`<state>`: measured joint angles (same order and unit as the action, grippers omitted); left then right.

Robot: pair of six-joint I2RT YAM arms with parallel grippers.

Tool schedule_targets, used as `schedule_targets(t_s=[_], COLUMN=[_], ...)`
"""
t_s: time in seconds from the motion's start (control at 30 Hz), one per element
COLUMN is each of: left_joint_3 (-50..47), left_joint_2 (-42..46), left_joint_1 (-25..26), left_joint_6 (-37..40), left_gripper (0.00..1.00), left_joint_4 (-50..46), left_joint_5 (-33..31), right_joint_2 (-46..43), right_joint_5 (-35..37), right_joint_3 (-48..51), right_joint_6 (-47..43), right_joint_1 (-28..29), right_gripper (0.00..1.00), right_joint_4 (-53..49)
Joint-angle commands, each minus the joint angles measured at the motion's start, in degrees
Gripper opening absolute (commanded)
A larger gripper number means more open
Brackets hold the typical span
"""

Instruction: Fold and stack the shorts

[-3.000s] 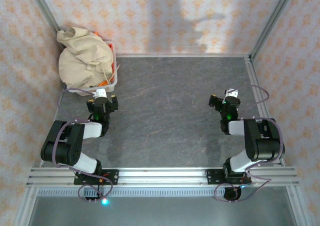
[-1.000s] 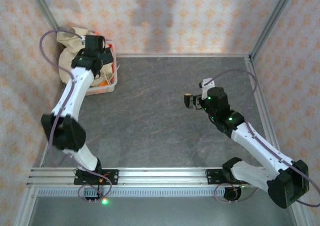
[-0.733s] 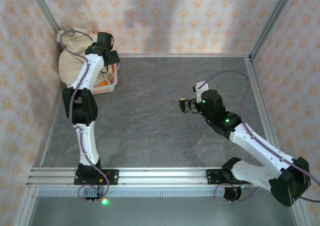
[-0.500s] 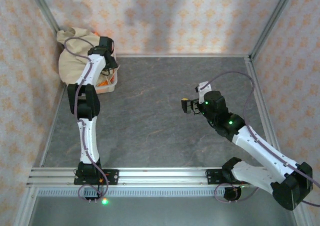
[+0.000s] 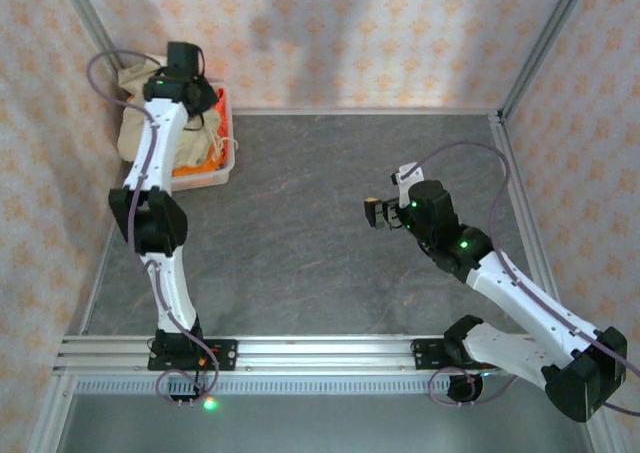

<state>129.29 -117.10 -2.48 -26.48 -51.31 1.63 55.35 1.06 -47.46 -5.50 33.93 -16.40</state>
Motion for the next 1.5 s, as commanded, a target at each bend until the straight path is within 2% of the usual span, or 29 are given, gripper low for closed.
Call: schedule_targets(t_s=[0.0, 0.17, 0.33, 0.5, 0.6, 0.67, 0.77, 0.9, 1.07, 1.17, 1.27, 1.37, 1.47], left_joint_3=[5.68, 11.67, 15.72, 14.98, 10.89, 5.33, -2.4, -8.63, -26.08, -35.95, -43.94, -50.98, -58.26], left_joint_2=[11.03, 15.3, 17.07, 17.53, 17.08, 16.82, 15.24, 13.13, 23.0, 30.1, 35.47, 39.38, 42.5], left_joint_1=[2.15, 9.78, 17.71, 25.19, 28.63, 30.46, 33.08, 35.59, 36.23, 36.18, 35.99, 35.01, 32.23], left_joint_6=[1.72, 5.28, 5.3, 5.59, 5.17, 4.95, 4.45, 4.68, 3.9, 3.82, 2.5, -0.62, -5.84], left_gripper=[0.0, 0.0, 0.0, 0.01, 0.05, 0.12, 0.28, 0.61, 0.99, 1.0, 1.0, 1.0, 1.0], left_joint_4=[3.08, 3.69, 3.52, 2.46, 1.87, 3.08, 5.39, 7.23, 18.84, 22.42, 23.25, 24.02, 25.56], left_joint_5=[4.23, 4.56, 6.1, 6.0, 5.9, 6.49, 7.77, 8.72, 3.75, -1.61, -5.65, -7.66, -6.91], right_joint_2=[-0.91, 0.46, 5.05, 4.75, 3.26, 2.22, 0.11, -2.69, -5.59, -6.28, -2.88, 5.05, 13.91], right_joint_5=[-0.44, -6.0, -15.8, -16.81, -16.04, -15.54, -15.33, -19.37, -26.23, -23.64, -13.89, -5.22, -0.39], right_joint_3=[-3.99, -8.1, -13.44, -14.48, -14.03, -13.35, -11.61, -8.88, -6.79, -5.44, -5.19, -7.39, -10.42], right_joint_6=[-0.85, 0.91, 4.7, 4.37, 3.59, 2.87, 1.78, 2.25, 5.76, 4.39, -3.37, -7.63, -8.86], right_joint_1=[-2.07, -9.0, -17.37, -18.47, -18.49, -18.53, -18.52, -18.55, -18.53, -15.74, -6.34, -0.11, 2.8], right_gripper=[0.99, 1.0, 1.0, 0.99, 0.99, 0.99, 0.99, 0.99, 0.99, 0.99, 0.99, 0.99, 0.99], right_joint_4=[-1.68, -2.02, -3.71, -4.41, -5.77, -6.95, -7.33, -5.63, -1.62, 0.08, -1.25, -3.82, -3.9])
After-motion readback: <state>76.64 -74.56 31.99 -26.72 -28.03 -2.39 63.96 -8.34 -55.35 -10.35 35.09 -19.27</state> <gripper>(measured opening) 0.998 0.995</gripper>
